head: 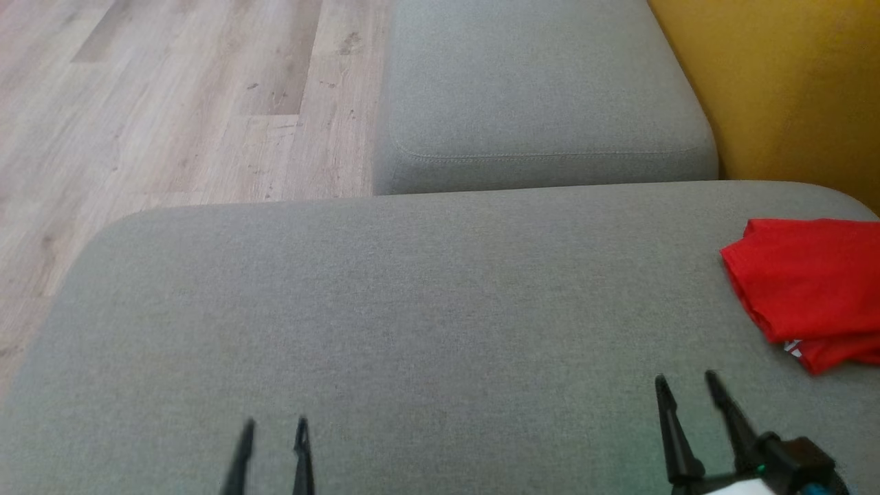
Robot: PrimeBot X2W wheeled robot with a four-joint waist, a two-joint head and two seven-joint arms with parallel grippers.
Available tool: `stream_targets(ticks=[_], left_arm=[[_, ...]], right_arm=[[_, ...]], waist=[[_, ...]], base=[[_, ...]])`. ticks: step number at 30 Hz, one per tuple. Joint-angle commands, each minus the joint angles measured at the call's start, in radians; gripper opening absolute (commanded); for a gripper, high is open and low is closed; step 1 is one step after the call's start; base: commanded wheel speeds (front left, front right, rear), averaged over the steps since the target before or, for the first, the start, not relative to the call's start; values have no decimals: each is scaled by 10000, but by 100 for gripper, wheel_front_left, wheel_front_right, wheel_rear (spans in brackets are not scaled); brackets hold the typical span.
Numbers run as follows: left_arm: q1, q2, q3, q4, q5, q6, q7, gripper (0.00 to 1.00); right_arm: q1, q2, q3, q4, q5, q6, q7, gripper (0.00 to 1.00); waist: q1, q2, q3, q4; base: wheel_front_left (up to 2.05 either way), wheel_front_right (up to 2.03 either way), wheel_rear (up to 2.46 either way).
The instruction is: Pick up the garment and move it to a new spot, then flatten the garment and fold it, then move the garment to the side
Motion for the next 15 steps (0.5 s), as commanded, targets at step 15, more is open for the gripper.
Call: stream_targets(ticks=[15], left_arm=[[-121, 70, 139, 551, -1336, -192, 240, 0]], right_arm=[[-90, -5, -96, 532, 1308, -1, 315, 0]], waist=[[1, -1, 145, -38]], base=[[0, 0, 0]])
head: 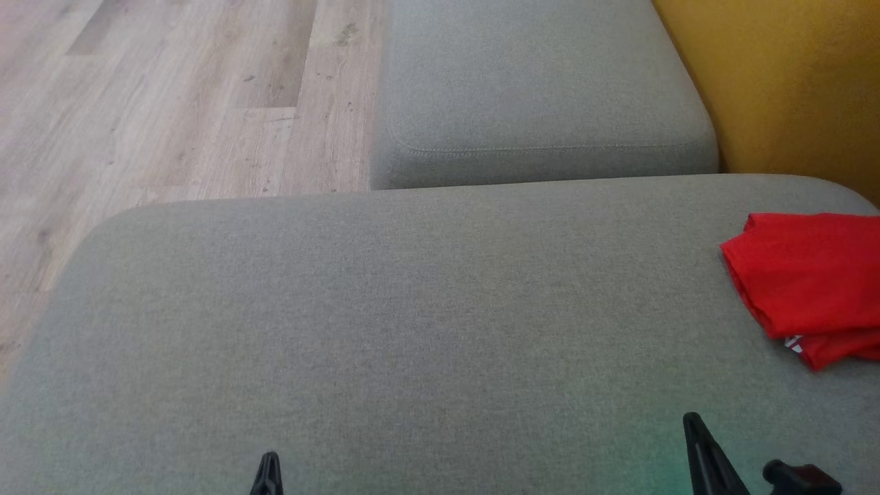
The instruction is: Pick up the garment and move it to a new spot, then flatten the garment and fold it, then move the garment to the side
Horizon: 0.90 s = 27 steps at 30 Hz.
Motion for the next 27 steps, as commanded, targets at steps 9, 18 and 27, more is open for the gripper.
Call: stream_targets(ticks=[9, 18, 27], left_arm=[[-725, 96, 309, -190, -1244, -248, 187, 0], [-1003, 139, 489, -123, -2358, -436, 402, 0], [-1270, 172, 683, -93, -3456, -619, 625, 0]], right_arm=[[-764, -17, -193, -299, 1195, -2, 247, 0], [-1006, -19, -319, -286, 2251, -2, 489, 0], [-1246, -17, -449, -276, 3299, -3, 734, 0]], waist=[[0, -1, 118, -30], [0, -1, 237, -60], [0, -1, 356, -90]], base=[[0, 0, 0], [0, 0, 0], [0, 0, 0]])
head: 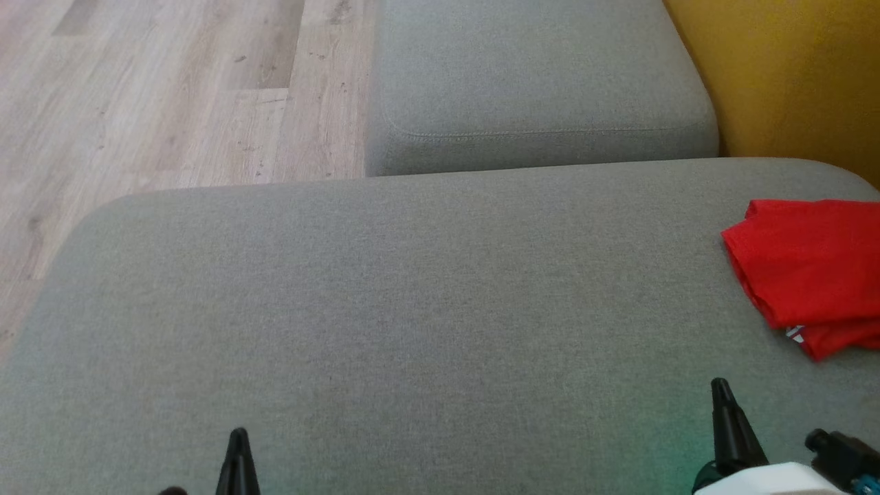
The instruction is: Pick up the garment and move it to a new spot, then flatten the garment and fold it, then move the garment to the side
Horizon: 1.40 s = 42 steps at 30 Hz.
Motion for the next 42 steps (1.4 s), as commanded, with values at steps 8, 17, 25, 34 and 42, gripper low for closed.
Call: stream_targets(ticks=[8, 17, 25, 34, 42], left_arm=[[-727, 148, 386, -228, -1122, -217, 210, 0], [-992, 165, 601, -192, -2207, -400, 451, 0], [-1199, 175, 774, -161, -3045, -542, 643, 0], [-1466, 183, 1002, -120, -4114, -724, 895, 0], [-1704, 186, 1212, -83, -5062, -887, 1124, 0]], right_arm=[[-682, -14, -133, -299, 1094, -2, 242, 0], [-923, -7, -272, -287, 2139, -2, 495, 0], [-1111, 1, -382, -278, 2949, -3, 693, 0], [-1353, 12, -525, -266, 3986, -3, 949, 0], [-1568, 24, -655, -255, 4909, -4, 1180, 0]], waist=[[-1, -1, 108, -28], [-1, -1, 227, -59], [-1, -1, 320, -83], [-1, -1, 439, -113], [-1, -1, 545, -140]], base=[[0, 0, 0], [0, 0, 0], [0, 0, 0], [0, 0, 0], [0, 0, 0]])
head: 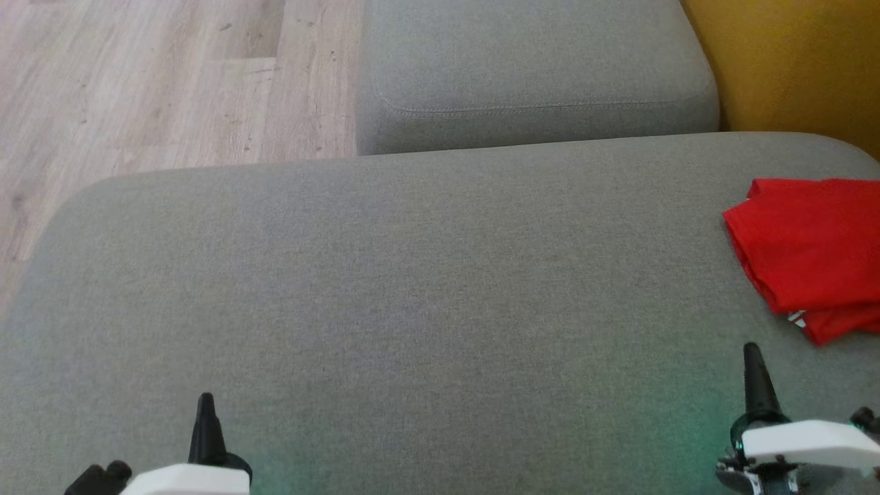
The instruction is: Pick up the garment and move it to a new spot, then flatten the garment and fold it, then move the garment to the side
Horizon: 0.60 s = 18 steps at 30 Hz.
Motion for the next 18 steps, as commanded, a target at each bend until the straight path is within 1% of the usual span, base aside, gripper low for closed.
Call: stream_targets(ticks=[1, 18], left_arm=[[-637, 132, 379, -272, -287, -113, 94, 0], [-1176, 126, 868, -186, -2411, -479, 624, 0]], right_arm=[[-665, -28, 68, -323, 315, -4, 68, 0], [-1151, 2, -231, -298, 2390, -5, 591, 0]], waist=[[-1, 0, 19, -5], [-1, 0, 258, -66]], base=[[0, 0, 0], [0, 0, 0]])
